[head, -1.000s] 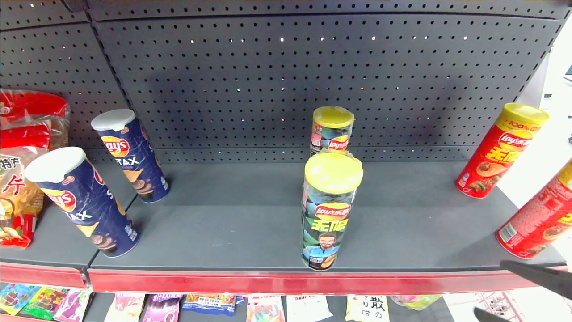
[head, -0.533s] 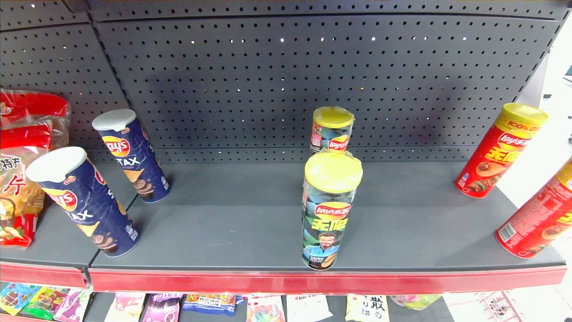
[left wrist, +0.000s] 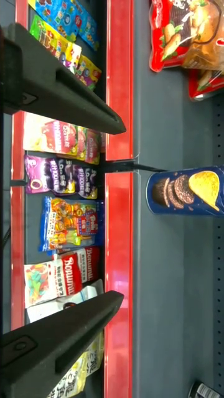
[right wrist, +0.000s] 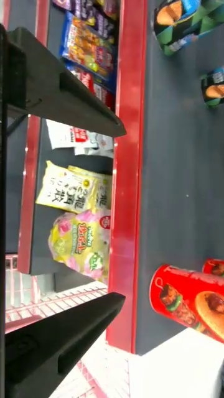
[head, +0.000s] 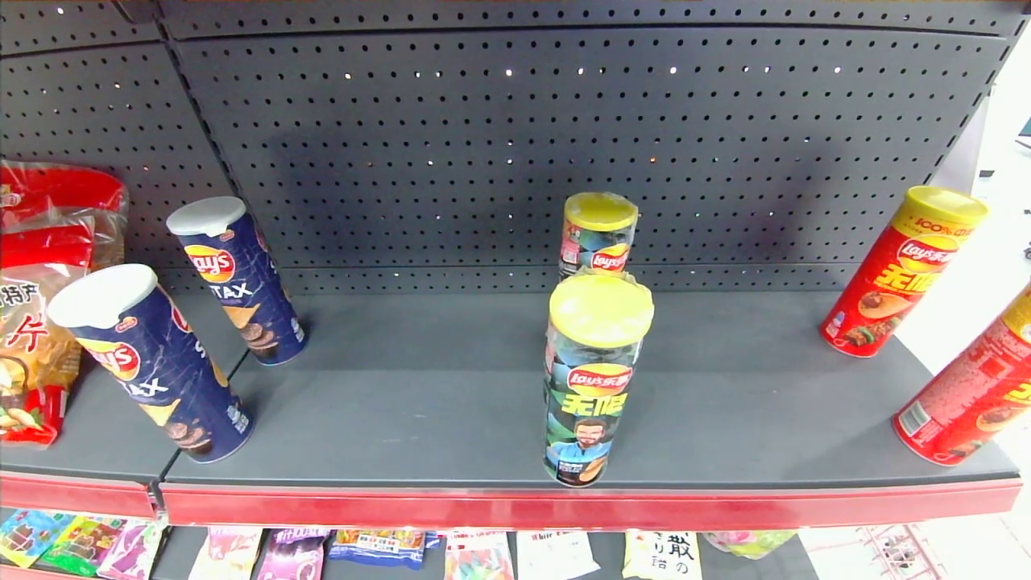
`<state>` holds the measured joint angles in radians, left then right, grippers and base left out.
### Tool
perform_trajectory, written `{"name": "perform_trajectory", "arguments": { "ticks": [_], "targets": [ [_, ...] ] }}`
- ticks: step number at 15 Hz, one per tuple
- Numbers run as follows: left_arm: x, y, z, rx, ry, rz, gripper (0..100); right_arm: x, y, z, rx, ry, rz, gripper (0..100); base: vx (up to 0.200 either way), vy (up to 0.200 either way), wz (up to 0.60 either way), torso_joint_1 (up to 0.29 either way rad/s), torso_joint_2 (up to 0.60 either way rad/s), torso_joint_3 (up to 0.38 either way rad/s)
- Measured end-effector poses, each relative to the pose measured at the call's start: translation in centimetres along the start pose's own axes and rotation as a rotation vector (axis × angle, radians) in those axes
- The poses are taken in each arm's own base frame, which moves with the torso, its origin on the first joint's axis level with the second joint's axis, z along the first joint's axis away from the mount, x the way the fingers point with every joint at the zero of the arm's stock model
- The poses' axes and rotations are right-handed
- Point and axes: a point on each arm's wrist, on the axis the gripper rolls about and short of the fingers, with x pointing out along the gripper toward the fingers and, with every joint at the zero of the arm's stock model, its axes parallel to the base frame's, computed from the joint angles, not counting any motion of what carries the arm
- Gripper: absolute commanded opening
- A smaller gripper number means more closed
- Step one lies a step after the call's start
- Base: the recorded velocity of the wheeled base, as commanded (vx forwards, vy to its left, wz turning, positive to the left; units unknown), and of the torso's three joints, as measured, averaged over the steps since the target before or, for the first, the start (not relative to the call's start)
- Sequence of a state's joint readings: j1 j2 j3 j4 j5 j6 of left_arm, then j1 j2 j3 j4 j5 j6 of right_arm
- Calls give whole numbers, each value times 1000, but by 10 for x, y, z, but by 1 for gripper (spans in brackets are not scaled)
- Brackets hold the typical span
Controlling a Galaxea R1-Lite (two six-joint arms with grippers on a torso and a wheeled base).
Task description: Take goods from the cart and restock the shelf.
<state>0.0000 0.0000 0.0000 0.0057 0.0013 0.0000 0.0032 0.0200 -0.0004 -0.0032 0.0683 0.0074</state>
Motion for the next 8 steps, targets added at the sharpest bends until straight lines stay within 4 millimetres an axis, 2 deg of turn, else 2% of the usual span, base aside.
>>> {"name": "perform_trajectory", "arguments": {
  "ticks": [8],
  "targets": [
    [0, 0, 0, 0, 0, 0, 100, -1, 0, -1, -8, -17, -15, 100, 0, 0, 0, 0, 0, 0]
  ]
}}
